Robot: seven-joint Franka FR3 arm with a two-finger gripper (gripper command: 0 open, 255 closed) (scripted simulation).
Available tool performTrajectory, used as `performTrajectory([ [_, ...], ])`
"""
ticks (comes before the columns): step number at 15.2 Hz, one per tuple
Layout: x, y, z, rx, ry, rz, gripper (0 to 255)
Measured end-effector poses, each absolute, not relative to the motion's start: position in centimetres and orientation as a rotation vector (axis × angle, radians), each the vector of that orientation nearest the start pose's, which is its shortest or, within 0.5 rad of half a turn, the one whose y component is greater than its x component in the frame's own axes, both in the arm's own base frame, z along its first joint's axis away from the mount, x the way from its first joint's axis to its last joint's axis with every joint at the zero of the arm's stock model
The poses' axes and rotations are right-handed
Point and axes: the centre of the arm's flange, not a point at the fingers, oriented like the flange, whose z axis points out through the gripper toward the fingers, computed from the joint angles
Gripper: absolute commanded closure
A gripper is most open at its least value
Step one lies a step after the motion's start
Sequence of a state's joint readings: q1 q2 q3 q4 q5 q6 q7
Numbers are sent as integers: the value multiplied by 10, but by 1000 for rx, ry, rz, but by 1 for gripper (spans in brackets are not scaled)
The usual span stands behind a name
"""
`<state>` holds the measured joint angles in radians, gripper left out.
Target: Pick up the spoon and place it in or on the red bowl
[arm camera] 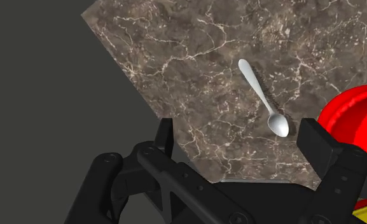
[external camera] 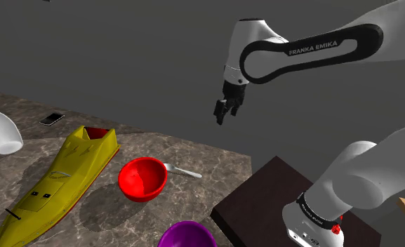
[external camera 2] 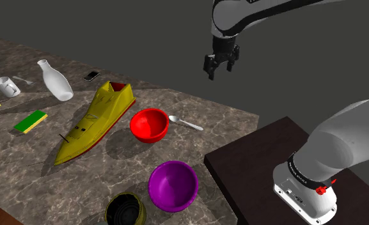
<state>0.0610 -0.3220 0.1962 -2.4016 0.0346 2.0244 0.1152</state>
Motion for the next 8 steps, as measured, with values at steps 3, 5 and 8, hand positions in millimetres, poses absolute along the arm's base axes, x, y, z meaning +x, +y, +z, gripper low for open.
performTrajectory([
  [3, 438, 132, 392, -3188, -254, 114, 0],
  [5, 446, 143, 366, -3194, -304, 133, 0],
  [8, 460, 160, 332, -3201, -378, 162, 0],
])
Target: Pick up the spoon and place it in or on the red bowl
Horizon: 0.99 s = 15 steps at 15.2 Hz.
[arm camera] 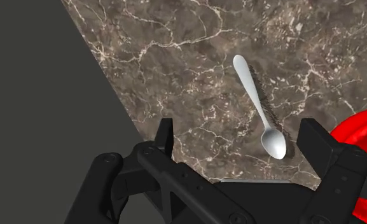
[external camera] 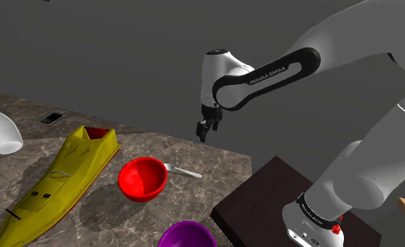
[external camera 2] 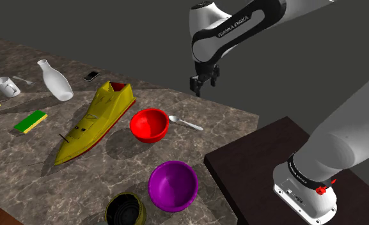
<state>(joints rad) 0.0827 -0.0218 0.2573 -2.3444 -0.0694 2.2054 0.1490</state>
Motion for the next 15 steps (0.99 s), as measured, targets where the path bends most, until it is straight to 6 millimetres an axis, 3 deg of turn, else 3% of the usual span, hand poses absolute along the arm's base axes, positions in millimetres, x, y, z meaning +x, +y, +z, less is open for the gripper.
performTrajectory([
  [9, 492, 218, 224, -3210, -604, 248, 0],
  [15, 507, 244, 150, -3206, -755, 306, 0],
])
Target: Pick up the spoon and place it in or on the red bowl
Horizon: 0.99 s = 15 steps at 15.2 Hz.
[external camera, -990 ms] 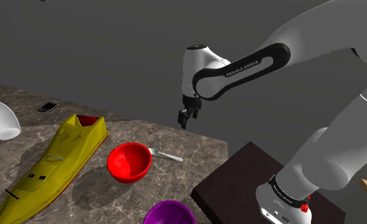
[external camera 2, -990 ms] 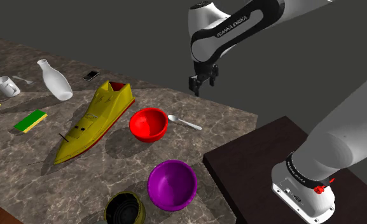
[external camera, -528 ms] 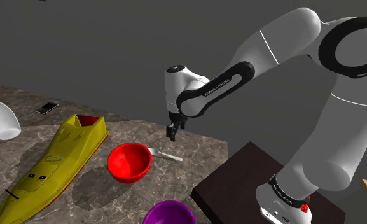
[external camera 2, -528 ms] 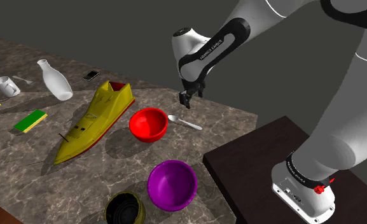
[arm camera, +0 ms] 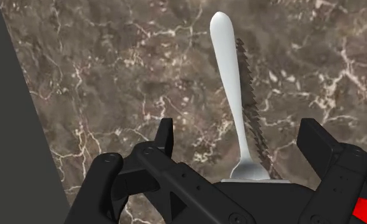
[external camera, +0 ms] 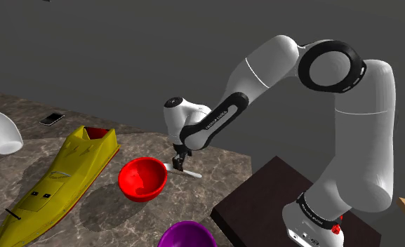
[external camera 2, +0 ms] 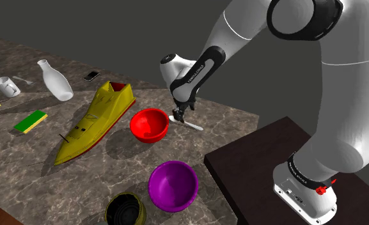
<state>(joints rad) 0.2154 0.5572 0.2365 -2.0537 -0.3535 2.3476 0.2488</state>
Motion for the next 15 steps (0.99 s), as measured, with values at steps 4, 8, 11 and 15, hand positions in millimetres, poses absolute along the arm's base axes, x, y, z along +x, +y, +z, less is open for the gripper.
performTrajectory([
  [4, 506, 249, 124, -3205, -777, 314, 0],
  [8, 503, 245, 103, -3205, -778, 315, 0],
  [11, 503, 244, 100, -3205, -778, 315, 0],
  [15, 503, 244, 100, -3205, -778, 314, 255],
])
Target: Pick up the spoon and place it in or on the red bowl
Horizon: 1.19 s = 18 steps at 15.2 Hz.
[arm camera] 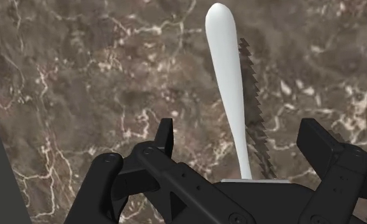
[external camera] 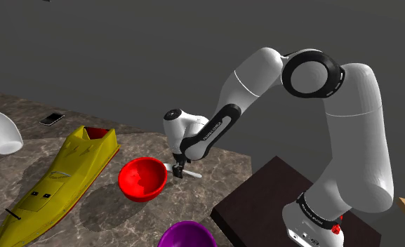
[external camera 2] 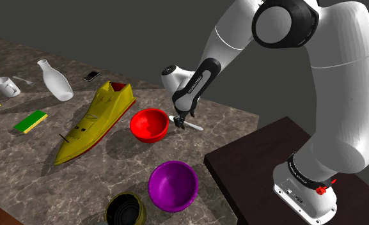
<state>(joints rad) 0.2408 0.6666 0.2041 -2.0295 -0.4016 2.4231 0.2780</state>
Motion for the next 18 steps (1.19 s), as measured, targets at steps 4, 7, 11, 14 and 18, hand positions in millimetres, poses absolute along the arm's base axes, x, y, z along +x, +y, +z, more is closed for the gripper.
performTrajectory([
  [4, 503, 244, 100, -3205, -778, 314, 255],
  [7, 503, 244, 100, -3205, -778, 314, 255],
  [11, 503, 244, 102, -3205, -778, 315, 255],
  [14, 503, 244, 115, -3205, -778, 314, 255],
  [18, 503, 244, 137, -3205, -778, 314, 255],
])
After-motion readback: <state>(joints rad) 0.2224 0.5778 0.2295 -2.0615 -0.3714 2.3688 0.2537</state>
